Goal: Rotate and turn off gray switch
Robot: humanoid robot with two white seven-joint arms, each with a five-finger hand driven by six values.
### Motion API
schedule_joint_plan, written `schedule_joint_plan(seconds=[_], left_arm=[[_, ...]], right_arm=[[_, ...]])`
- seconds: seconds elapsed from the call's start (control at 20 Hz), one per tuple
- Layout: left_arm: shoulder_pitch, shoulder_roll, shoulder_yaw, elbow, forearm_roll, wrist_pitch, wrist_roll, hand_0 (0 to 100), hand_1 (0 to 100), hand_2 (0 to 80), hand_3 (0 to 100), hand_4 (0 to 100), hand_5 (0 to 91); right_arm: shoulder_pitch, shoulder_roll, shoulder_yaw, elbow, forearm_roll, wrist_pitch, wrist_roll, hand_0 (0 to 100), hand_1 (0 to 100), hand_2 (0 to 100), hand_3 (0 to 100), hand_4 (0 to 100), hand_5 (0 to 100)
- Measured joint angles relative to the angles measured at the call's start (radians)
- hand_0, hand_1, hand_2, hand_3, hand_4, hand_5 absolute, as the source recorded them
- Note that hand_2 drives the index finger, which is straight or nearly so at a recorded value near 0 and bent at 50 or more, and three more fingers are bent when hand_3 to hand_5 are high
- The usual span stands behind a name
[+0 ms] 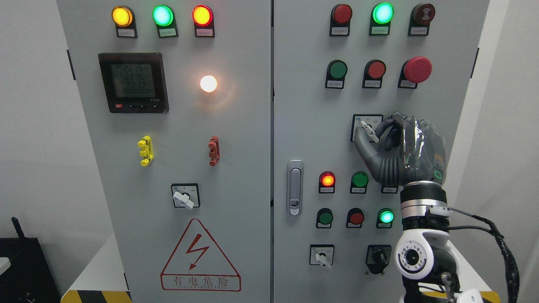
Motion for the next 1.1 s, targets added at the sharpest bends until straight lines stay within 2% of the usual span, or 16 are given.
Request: schedule_joint_plan(seconds=[0.5,1.1], left_arm=[[0.0,0.0,0.0,0.0,0.0,0.0,-0.001,12,39,0.0,0,0,0.0],[0.0,0.0,0.0,0.0,0.0,0.0,-0.001,12,39,0.0,0,0,0.0]], right_arm=[[-0.004,0.001,0.001,0.001,0.0,0.0,0.004,45,40,71,99,90,100],[-0.006,0.001,0.001,0.002,0.0,0.002,0.002,45,39,75,100,91,100]])
